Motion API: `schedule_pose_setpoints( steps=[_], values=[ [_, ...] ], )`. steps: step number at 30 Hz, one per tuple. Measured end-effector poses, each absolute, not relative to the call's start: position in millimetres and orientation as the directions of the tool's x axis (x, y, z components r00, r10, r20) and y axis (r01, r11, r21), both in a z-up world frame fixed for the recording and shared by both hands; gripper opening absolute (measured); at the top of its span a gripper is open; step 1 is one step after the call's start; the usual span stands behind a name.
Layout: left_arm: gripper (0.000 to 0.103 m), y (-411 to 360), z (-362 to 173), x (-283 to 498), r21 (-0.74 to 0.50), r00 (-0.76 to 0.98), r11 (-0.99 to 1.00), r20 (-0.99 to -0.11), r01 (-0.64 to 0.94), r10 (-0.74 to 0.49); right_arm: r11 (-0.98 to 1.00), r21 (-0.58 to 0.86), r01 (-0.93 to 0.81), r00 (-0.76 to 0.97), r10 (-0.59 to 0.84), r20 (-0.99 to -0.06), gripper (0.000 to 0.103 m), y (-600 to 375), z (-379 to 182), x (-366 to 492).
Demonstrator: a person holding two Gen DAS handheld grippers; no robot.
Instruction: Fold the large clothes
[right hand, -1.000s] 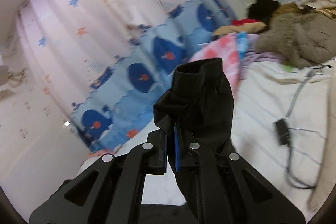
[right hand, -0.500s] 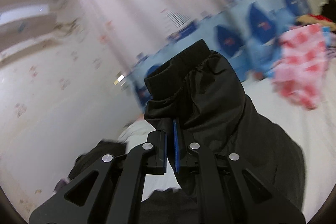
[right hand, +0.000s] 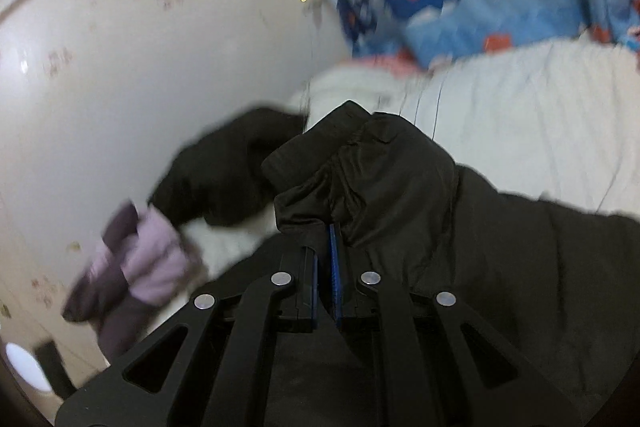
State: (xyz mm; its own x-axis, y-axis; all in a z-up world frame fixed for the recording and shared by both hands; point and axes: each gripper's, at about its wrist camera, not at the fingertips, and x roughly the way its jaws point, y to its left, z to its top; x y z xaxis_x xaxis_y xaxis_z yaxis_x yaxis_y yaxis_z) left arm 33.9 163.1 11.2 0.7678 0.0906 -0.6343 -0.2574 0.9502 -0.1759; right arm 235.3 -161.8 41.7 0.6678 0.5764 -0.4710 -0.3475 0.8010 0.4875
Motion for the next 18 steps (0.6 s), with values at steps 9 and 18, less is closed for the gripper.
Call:
schedule_pose_setpoints(
  steps=[9, 18],
  values=[
    [0.088, 177.8, 9.2, 35.3, -0.218, 0.759, 0.934, -0.646, -0.283, 0.079, 0.842, 0.444, -0.308, 0.350, 0.534, -0.770, 0.014, -81.6, -88.5, 253.2],
    [0.090, 204.2, 16.4, 28.8, -0.266, 0.776, 0.889, -0.615, -0.372, 0.140, 0.767, 0.476, -0.431, 0.249, 0.607, -0.754, 0.086, -68.2, -65.4, 213.4]
  ],
)
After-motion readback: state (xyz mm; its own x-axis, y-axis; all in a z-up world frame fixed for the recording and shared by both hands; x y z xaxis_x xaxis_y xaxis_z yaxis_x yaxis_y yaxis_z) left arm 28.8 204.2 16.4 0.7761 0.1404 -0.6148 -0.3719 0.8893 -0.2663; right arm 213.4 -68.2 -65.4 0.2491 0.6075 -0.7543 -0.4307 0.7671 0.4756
